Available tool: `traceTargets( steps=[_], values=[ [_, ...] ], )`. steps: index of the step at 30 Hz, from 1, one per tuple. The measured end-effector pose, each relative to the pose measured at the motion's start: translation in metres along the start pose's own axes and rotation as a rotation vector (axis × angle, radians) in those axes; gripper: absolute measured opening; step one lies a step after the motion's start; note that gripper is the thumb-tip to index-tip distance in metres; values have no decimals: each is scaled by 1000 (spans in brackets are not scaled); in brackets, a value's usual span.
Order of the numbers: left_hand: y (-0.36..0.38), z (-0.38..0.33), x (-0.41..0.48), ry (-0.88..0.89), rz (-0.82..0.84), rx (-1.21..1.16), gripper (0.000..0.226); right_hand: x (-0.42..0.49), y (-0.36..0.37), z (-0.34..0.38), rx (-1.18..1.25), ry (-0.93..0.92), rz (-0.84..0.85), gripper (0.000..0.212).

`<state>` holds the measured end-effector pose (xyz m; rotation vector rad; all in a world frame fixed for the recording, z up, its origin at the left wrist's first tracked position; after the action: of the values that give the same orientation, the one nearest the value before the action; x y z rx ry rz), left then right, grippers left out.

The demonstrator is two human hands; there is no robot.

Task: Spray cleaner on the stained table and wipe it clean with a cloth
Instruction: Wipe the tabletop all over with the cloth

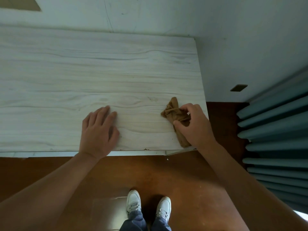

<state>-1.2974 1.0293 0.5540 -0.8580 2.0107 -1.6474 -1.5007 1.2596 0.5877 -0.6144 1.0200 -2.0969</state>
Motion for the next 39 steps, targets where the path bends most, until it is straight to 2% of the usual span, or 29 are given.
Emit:
traceTargets(
  steps=[6, 11, 15, 18, 23, 25, 34, 37, 39],
  values=[
    [0, 0, 1, 1, 13, -7, 54, -1, -10, 4, -27, 31, 1, 22],
    [0, 0, 1, 5, 10, -4, 53, 6, -8, 12, -84, -39, 94, 14],
    [1, 1, 2, 0, 24, 5, 53, 18, -25, 30, -69, -108, 51, 9],
    [2, 2, 2, -3, 35, 10, 53, 28, -41, 52, 53, -117, -16, 11],
    [2, 1, 2, -9, 47, 20, 54, 47, -72, 90, 387, -138, -138, 6],
    [3, 1, 1, -9, 50, 23, 54, 53, -80, 88, 428, -132, -185, 7],
    [1, 3, 2, -11, 10, 18, 53, 35, -64, -25, -108, 136, 18, 16],
    [3, 3, 2, -8, 10, 12, 54, 38, -70, -21, -128, 123, -35, 20],
    [3, 2, 2, -9, 7, 11, 53, 44, -58, -2, -37, 80, -26, 21]
  ],
)
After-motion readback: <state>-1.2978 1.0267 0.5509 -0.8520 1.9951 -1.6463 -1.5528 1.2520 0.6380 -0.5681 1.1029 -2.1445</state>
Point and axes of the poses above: each hand's wrist, its own x-axis towards the middle knuckle, its own y-axis out of the palm, z = x × y, the point moved 8 cm from there along x, towards the middle knuckle, and after that the axes turned 14 degrees about -y, right-handed, at the moved point
